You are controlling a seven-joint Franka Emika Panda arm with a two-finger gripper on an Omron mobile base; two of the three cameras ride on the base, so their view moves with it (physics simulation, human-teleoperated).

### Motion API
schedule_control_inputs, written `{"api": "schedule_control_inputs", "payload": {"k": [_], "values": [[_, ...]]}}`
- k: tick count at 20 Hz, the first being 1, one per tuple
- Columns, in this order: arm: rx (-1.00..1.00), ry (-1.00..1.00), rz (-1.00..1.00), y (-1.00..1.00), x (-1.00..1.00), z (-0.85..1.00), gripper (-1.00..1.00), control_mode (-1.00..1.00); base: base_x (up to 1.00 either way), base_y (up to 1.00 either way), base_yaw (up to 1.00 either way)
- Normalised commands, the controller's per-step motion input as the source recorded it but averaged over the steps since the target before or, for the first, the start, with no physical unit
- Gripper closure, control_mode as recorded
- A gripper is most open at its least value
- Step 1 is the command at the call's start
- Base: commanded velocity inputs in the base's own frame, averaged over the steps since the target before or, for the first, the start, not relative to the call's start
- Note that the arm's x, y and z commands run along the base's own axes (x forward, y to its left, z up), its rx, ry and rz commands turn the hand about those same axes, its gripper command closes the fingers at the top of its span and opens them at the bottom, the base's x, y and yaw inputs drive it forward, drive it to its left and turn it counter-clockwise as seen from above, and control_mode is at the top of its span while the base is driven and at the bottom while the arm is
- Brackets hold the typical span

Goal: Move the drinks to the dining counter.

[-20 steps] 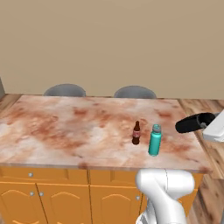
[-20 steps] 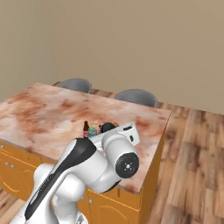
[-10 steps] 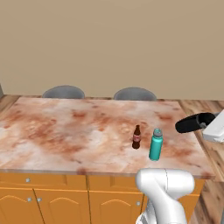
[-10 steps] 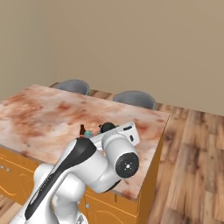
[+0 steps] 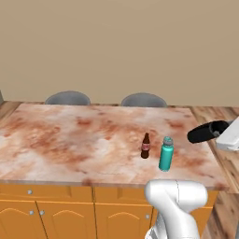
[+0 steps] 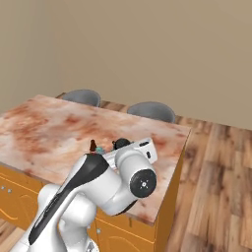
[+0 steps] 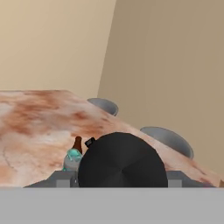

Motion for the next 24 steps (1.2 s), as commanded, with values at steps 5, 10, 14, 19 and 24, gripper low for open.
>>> {"api": "schedule_control_inputs", "payload": {"k": [5,10,14,19,24], "values": [[0.0,0.2,-0.01,-0.18,0.02,0.0,1.0,-1.0,0.0,0.0,0.0],[-0.03,0.22,-0.01,-0.1,0.0,-0.01,1.0,-1.0,0.0,0.0,0.0],[-0.06,0.18,0.0,0.0,0.03,-0.18,1.0,-1.0,0.0,0.0,0.0],[-0.06,0.16,0.0,0.03,0.18,-0.33,1.0,-1.0,0.0,0.0,0.0],[-0.06,0.06,0.0,0.19,0.14,-0.34,1.0,-1.0,0.0,0.0,0.0]]}}
